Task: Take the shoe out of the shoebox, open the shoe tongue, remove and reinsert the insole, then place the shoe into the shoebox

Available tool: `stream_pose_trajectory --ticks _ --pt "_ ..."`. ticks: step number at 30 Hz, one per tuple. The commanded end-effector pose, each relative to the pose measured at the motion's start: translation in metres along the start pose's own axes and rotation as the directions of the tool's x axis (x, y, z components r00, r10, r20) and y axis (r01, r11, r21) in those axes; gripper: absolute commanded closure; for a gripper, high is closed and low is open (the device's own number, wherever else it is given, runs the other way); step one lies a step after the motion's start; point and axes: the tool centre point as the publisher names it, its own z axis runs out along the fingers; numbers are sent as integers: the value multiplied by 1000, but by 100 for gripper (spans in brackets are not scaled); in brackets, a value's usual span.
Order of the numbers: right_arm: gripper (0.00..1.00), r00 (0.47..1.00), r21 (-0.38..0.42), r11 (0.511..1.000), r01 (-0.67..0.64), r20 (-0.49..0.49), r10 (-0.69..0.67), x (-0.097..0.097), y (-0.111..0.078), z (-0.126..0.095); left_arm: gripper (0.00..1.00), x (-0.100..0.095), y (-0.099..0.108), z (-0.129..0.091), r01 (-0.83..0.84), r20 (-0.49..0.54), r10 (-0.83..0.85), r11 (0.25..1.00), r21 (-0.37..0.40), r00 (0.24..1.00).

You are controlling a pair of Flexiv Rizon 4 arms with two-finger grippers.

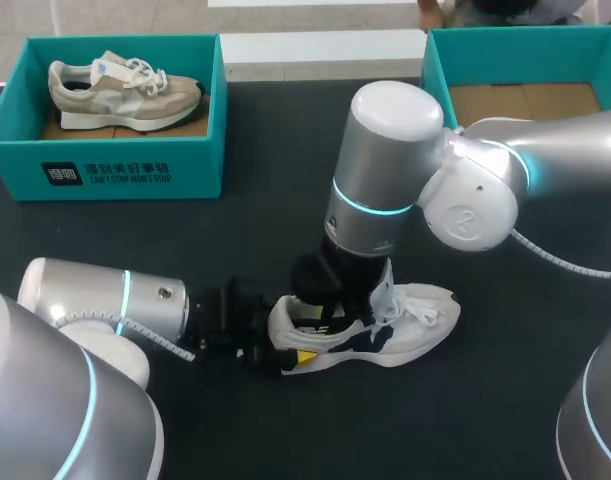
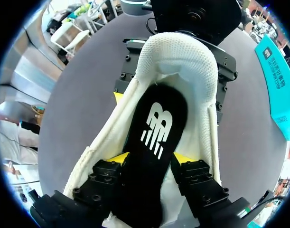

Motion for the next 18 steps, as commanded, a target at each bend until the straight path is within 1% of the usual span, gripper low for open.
stream_pose_trajectory --ticks 1,2,3,4,5,10,13,18 --pt "57 999 19 1000 4 -33 -3 -2 1 58 100 6 2 0 -1 2 1 1000 -1 1000" --pt "60 999 23 1000 6 -43 -5 -1 2 59 100 6 2 0 -1 2 1 1000 -1 1000" --pt "75 999 29 1000 9 -50 -8 1 1 60 100 6 2 0 -1 2 1 1000 -1 1000" --pt "84 999 30 1000 8 -51 -7 2 1 61 100 6 2 0 -1 2 1 1000 -1 1000" --pt "100 998 30 1000 5 -55 -4 3 0 61 100 6 2 0 -1 2 1 1000 -1 1000" --pt "100 998 31 999 -9 -60 11 7 -4 58 100 6 2 0 -1 2 1 1000 -1 1000" --pt "100 999 20 1000 -21 -47 22 5 -4 49 100 6 2 0 -1 2 1 1000 -1 1000" --pt "100 999 -42 998 -45 -28 44 -3 -2 29 100 6 2 0 -1 2 1 1000 -1 1000"
